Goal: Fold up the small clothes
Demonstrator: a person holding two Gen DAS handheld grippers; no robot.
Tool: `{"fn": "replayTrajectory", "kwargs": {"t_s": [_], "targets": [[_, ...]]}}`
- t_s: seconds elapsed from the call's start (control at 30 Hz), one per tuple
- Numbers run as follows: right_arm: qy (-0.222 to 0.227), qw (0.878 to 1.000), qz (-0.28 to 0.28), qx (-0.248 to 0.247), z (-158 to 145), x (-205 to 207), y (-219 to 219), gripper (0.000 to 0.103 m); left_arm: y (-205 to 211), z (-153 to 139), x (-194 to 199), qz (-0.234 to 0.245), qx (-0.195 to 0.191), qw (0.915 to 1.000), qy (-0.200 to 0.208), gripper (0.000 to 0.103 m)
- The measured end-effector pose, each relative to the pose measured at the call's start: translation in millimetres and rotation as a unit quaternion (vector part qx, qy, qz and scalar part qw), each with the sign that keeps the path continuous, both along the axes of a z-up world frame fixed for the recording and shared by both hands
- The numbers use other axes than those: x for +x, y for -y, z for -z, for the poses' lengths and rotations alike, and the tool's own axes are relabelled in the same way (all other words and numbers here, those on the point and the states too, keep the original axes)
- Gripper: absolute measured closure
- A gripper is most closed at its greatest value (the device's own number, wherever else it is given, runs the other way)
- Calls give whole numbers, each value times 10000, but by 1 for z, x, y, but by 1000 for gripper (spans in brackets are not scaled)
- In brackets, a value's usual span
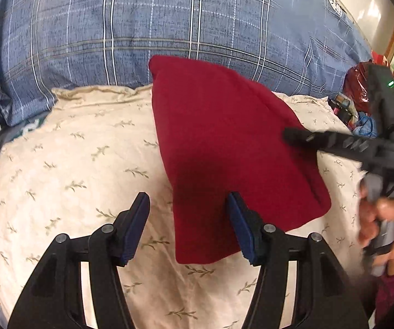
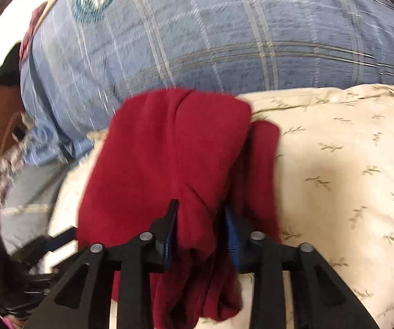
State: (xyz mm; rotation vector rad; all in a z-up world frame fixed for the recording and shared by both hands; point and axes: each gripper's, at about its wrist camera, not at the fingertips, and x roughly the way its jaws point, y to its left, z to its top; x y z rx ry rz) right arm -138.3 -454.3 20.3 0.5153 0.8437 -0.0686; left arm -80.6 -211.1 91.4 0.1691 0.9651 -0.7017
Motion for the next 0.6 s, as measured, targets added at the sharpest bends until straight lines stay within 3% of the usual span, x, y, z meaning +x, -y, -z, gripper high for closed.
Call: {"fn": "replayTrajectory", "kwargs": {"t_s": [0.1, 0.2, 0.37, 0.47, 0.6], "targets": [[343, 9990, 237, -151, -28, -13, 7, 60, 1, -5, 5, -63, 29, 9998, 196, 45], [524, 9975, -43, -472, -41, 0, -9, 60, 4, 2, 13, -117, -8, 9999, 52, 43], [-146, 9923, -349, -1182, -5, 55, -34, 66, 4, 13, 15, -213, -121, 9997, -54, 33], [4, 9924, -281, -1194, 10, 76, -27, 66, 8, 16, 16, -268, -141, 9995, -114, 33], [-5, 9956, -296, -892, -3, 71, -19, 64, 15, 15, 12, -170, -105, 9998, -71, 33]]}}
